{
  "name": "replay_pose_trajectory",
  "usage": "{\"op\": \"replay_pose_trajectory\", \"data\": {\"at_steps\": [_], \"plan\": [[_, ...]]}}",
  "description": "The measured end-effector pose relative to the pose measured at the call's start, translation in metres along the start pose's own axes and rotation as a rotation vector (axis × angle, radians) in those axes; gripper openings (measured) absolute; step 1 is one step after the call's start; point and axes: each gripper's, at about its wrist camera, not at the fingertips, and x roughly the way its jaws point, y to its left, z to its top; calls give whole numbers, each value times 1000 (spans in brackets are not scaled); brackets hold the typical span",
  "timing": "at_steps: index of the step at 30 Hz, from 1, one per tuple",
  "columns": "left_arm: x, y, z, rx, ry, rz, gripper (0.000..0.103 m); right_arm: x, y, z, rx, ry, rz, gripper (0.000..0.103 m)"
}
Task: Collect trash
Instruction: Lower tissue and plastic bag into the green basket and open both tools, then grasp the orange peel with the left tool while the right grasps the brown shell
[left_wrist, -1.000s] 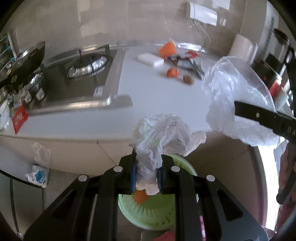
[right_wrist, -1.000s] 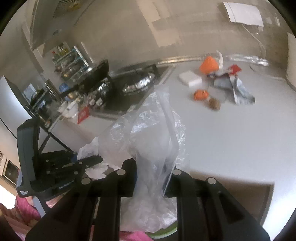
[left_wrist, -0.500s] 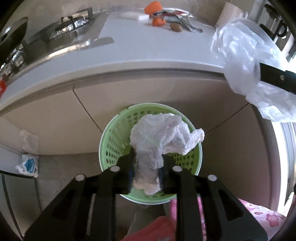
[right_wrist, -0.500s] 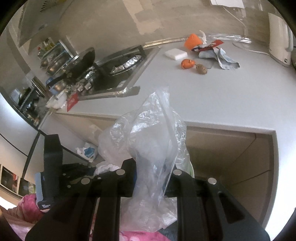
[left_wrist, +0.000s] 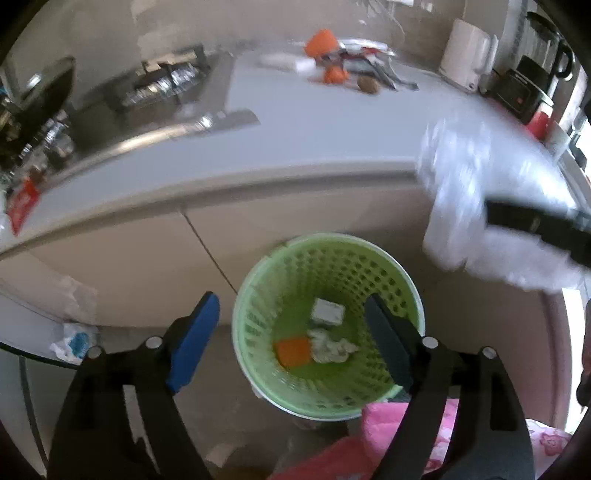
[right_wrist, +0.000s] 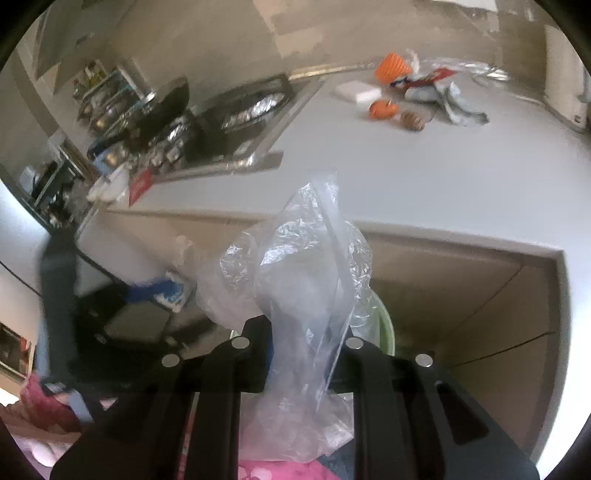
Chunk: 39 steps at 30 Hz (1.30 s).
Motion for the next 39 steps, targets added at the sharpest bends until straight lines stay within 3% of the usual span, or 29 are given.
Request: {"op": "replay_pose_trajectory", "data": {"at_steps": [9,11,13,19,28,34,39], "plan": [[-37,27,9,-73,-96,67,87,64,7,-32,-81,134,-2,19],[-40,29,9,-79,-103,81,87,75,10,-35,-108,152,-14,25],[-41,33,9,-90,-102,84,87,84,12,-37,-130,169,-25,48],[-37,37,5,-106,-84,104,87,89,18,-35,-156,181,-28,62],[-39,37,14,-117,-90,101,88,63,16,-12,-142,117,-47,72],[-48,33,39,-120,-135,83,93,13,3,26,-111,-22,-101,90],[-49,24,74,-114,-179,64,93,-21,-15,58,-95,-114,-143,97]]}}
